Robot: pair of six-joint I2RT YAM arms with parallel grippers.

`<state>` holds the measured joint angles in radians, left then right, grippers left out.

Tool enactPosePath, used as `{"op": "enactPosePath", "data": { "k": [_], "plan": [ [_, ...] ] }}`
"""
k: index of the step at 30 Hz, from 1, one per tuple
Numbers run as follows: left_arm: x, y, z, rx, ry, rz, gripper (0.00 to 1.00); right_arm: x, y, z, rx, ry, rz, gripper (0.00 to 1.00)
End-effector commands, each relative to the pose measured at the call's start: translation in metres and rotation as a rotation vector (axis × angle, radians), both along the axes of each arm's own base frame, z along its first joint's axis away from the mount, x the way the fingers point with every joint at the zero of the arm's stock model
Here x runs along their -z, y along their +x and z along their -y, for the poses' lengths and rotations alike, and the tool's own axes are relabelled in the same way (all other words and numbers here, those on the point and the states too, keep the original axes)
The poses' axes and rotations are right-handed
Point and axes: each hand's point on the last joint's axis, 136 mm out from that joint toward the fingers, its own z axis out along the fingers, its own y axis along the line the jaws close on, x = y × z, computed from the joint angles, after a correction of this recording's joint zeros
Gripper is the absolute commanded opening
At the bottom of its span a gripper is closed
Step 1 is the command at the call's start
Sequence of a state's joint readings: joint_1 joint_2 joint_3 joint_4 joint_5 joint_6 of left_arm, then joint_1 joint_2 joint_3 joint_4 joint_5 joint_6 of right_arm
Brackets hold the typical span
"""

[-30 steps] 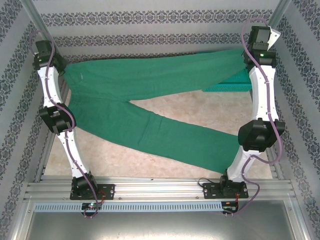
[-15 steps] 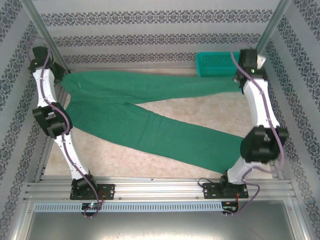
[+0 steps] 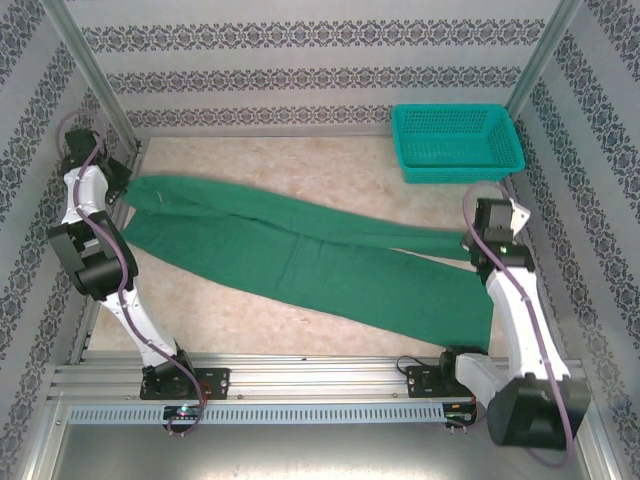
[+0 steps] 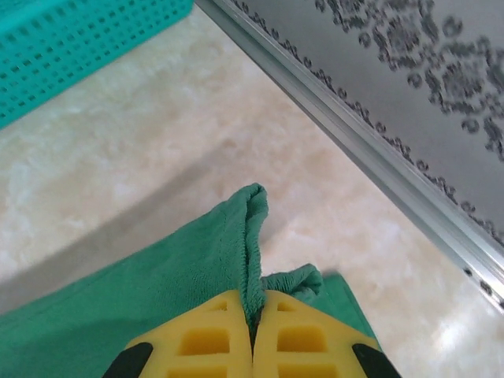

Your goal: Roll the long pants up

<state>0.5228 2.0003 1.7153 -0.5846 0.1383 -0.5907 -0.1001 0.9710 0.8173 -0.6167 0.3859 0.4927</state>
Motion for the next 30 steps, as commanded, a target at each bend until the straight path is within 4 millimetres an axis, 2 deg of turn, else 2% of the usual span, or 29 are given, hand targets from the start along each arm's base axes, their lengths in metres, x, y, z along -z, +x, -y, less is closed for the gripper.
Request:
{"op": "enactPosePath", "data": {
  "k": [1,6,10,16,19,22,25,26,27,28,29,30],
  "plan": [
    [-0.014,-0.022,-0.029,-0.120,0.026,0.086,0.00,0.010,-0.030,0.004,0.079,0.001,0.022,0.00],
    [0.009,-0.047,-0.042,-0.202,-0.014,0.077,0.00,0.016,-0.074,0.009,0.157,-0.009,0.067,0.00],
    [0.026,-0.059,-0.051,-0.254,-0.040,0.056,0.00,0.015,-0.083,0.007,0.173,0.008,0.086,0.00],
    [0.042,-0.077,-0.064,-0.337,-0.066,0.047,0.00,0.013,-0.105,0.025,0.326,-0.035,0.080,0.00],
    [0.050,-0.091,-0.069,-0.390,-0.068,0.036,0.00,0.006,-0.124,0.029,0.401,-0.024,0.123,0.00],
    [0.057,-0.102,-0.075,-0.445,-0.093,0.054,0.00,0.005,-0.142,0.026,0.442,0.020,0.215,0.00],
    [0.062,-0.100,-0.079,-0.455,-0.107,0.048,0.03,0.009,-0.142,0.016,0.397,0.071,0.311,0.00],
    [0.064,-0.100,-0.081,-0.459,-0.112,0.033,0.17,0.011,-0.140,0.012,0.376,0.085,0.327,0.06],
    [0.065,-0.099,-0.082,-0.458,-0.113,0.025,0.28,0.013,-0.137,0.008,0.348,0.101,0.330,0.35],
    [0.065,-0.101,-0.082,-0.464,-0.108,0.015,0.40,0.014,-0.134,0.003,0.321,0.113,0.324,0.69],
    [0.063,-0.103,-0.084,-0.474,-0.097,0.016,0.47,0.016,-0.132,0.000,0.305,0.120,0.306,0.86],
    [0.059,-0.107,-0.085,-0.491,-0.079,0.016,0.49,0.017,-0.132,0.000,0.309,0.122,0.283,0.89]
  ]
}}
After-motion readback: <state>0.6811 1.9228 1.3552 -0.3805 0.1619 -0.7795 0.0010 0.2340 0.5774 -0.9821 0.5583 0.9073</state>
